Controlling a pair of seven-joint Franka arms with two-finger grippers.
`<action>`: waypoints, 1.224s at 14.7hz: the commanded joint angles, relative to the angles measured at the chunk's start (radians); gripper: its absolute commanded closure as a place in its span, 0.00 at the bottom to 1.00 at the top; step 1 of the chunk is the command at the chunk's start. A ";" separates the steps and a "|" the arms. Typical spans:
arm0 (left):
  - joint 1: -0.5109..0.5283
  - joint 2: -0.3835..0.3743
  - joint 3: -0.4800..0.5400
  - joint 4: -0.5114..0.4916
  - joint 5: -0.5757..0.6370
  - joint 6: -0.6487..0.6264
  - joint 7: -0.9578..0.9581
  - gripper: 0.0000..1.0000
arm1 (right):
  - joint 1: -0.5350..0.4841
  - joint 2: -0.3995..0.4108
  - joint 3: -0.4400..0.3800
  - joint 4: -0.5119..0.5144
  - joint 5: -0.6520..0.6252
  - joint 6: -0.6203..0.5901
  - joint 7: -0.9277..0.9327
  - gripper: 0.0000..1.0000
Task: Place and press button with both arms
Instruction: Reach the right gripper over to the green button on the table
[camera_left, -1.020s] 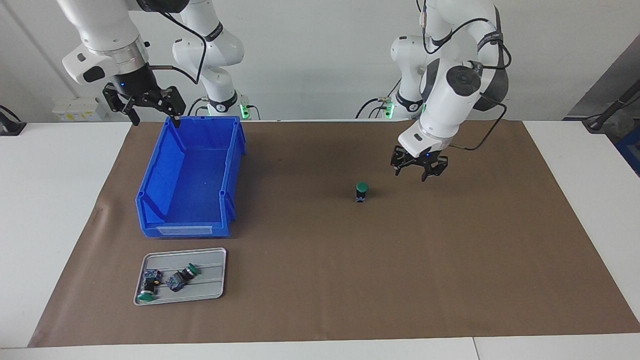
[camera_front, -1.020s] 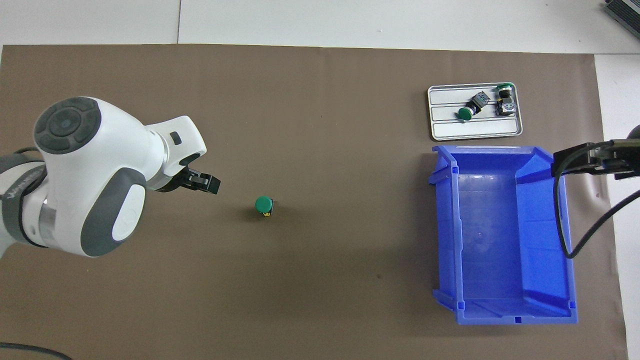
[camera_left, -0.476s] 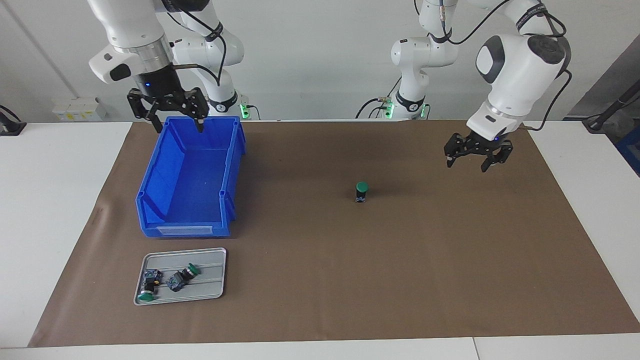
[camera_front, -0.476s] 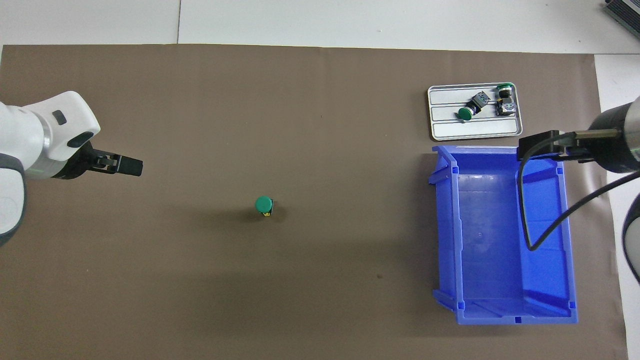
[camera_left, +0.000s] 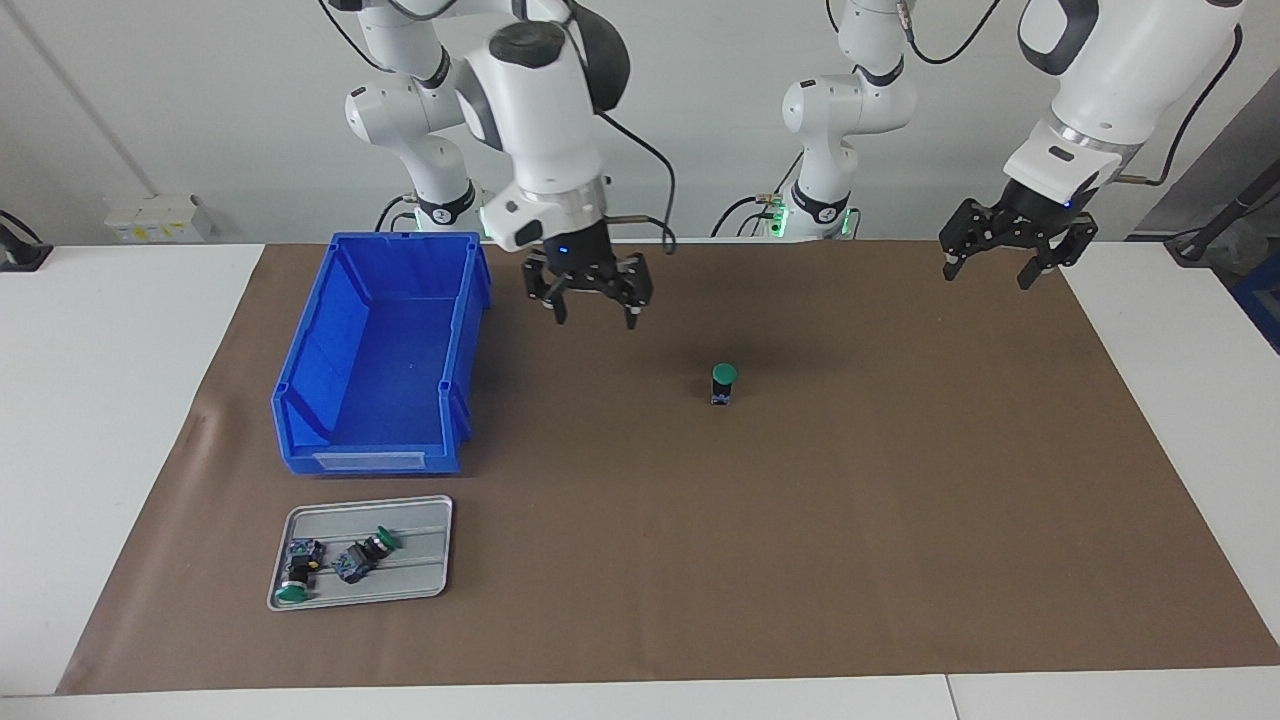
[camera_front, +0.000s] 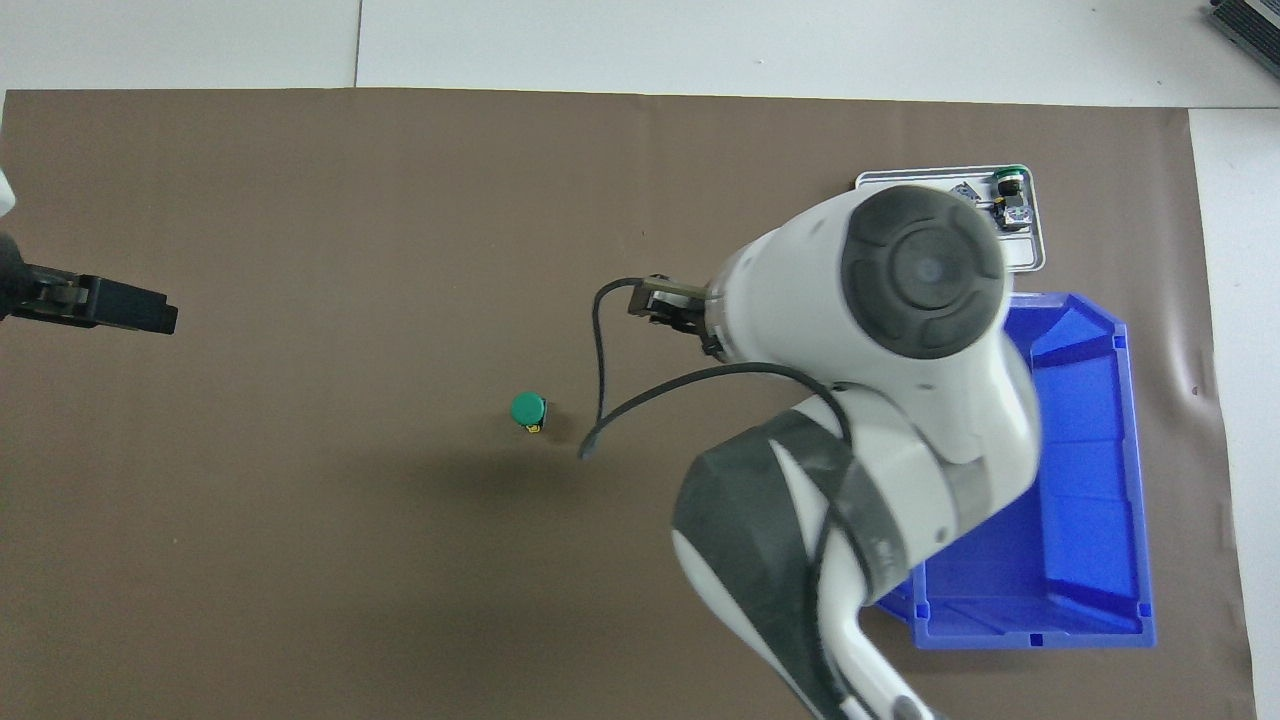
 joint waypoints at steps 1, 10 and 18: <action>0.009 0.056 -0.010 0.128 0.018 -0.120 0.002 0.00 | 0.081 0.156 -0.008 0.097 -0.038 0.040 0.138 0.00; 0.015 -0.016 -0.003 0.017 0.015 -0.085 -0.007 0.00 | 0.220 0.378 -0.006 0.178 -0.206 0.161 0.263 0.00; 0.027 -0.013 0.002 0.032 0.015 -0.059 0.006 0.00 | 0.236 0.370 -0.006 0.067 -0.213 0.210 0.250 0.00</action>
